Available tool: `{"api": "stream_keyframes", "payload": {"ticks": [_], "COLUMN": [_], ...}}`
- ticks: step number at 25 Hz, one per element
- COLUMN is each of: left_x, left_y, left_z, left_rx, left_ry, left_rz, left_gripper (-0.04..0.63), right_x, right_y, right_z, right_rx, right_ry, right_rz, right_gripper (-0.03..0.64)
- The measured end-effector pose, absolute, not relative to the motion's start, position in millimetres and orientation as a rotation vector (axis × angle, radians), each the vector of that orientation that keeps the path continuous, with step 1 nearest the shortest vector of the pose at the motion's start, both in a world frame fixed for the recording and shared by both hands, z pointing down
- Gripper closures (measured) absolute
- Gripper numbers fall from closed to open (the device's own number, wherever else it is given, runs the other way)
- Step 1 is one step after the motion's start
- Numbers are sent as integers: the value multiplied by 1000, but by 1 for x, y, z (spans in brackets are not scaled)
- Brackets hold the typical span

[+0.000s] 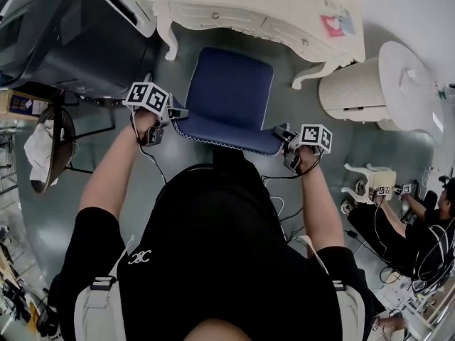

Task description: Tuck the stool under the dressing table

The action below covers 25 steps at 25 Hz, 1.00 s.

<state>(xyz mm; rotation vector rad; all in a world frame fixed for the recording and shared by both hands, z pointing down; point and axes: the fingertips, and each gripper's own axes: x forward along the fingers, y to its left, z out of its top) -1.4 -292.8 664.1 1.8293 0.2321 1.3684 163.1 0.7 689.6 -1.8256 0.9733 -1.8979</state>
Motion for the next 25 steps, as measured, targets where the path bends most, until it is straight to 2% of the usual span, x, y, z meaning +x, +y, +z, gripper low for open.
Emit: {"api": "stream_keyframes", "payload": {"ticks": [9,25], "left_x": [114,239], "left_y": [-334,-382], "left_z": [661,661], "left_rx": [1823,1824], "left_ry": [172,132], "left_rz": [1354,1315], "left_gripper": [388,388], "right_x": [289,423], "right_y": [-48,-100], "right_z": [691,690], "right_rx": [-1800,-1813], "right_ry": [1011,1007], "right_rz": [-1926,-1909], "right_gripper": [471,471]}}
